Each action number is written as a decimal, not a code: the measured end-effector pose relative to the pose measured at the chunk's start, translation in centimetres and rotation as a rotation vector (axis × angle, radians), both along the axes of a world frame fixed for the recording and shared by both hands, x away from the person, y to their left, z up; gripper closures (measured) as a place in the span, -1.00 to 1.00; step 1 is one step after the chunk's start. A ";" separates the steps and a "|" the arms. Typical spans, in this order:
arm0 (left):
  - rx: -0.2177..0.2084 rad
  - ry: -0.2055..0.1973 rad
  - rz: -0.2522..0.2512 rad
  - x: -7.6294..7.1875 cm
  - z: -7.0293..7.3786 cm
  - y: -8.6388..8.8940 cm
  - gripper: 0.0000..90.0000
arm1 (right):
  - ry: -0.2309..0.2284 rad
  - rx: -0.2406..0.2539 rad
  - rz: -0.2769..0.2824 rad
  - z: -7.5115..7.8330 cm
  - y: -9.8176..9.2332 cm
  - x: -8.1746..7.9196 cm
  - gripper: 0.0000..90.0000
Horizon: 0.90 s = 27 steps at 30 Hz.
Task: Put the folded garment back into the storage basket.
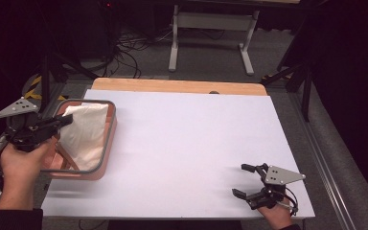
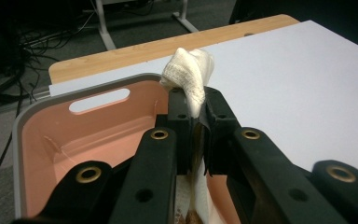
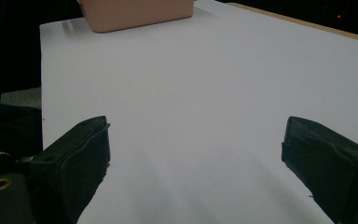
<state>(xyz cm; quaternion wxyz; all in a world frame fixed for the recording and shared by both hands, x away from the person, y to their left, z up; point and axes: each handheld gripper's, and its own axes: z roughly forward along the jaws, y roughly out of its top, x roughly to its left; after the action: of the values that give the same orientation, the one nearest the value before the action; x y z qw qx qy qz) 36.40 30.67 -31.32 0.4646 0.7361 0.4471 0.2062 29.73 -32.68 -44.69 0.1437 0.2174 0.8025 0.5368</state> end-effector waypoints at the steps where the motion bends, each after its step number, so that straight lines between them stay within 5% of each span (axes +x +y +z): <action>1: 0.004 0.002 0.002 0.1 -0.1 -0.1 0.86 | 0.000 0.001 0.000 0.0 0.0 0.0 -0.82; 13: 0.085 0.020 0.032 2.2 -1.0 -0.9 0.86 | 0.002 0.004 -0.004 0.0 -0.2 0.0 -0.82; 27: 0.120 0.075 0.070 4.2 -2.4 -0.8 0.85 | 0.004 0.002 -0.005 -0.1 -0.2 -0.1 -0.81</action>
<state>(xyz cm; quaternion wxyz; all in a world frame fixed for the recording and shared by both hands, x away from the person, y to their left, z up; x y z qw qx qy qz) 40.64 29.84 -33.75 0.3950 0.7537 0.4764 0.2212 29.68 -32.85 -44.75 0.1430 0.2205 0.8017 0.5369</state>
